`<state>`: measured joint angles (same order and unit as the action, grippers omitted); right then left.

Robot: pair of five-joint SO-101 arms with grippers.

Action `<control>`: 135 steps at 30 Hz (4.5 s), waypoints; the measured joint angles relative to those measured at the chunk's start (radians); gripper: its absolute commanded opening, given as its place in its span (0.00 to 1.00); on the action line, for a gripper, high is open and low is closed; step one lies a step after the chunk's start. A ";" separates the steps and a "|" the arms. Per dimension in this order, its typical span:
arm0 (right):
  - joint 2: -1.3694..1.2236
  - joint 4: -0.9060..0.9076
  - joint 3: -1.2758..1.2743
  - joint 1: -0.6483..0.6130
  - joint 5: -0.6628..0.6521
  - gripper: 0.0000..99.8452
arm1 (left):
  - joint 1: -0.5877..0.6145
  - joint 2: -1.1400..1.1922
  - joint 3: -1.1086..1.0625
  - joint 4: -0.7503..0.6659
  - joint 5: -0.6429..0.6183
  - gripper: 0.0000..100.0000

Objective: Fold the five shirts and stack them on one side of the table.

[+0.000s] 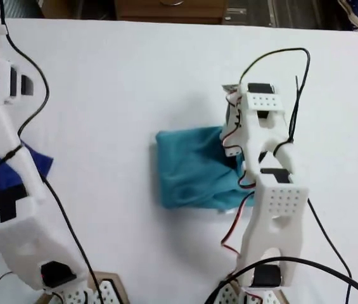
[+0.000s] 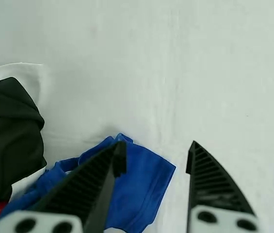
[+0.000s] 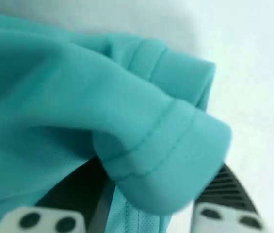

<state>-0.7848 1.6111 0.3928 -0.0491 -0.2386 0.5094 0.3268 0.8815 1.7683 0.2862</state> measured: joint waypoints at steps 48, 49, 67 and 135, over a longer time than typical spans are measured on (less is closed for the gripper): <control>0.029 0.060 0.167 0.468 -0.288 0.02 | 0.000 0.000 0.000 0.000 0.000 0.23; 0.029 0.060 0.155 0.462 -0.288 0.02 | 0.000 0.000 0.000 0.000 0.000 0.23; 0.031 0.072 0.110 0.213 -0.213 0.07 | -0.005 0.000 0.000 0.000 0.000 0.23; 0.396 0.006 -0.245 -0.468 -0.114 0.15 | 0.018 0.000 -0.092 0.000 0.000 0.23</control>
<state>-0.3890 1.6172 0.1473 -0.5171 -0.3521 0.5278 0.3268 0.7894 1.7683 0.2862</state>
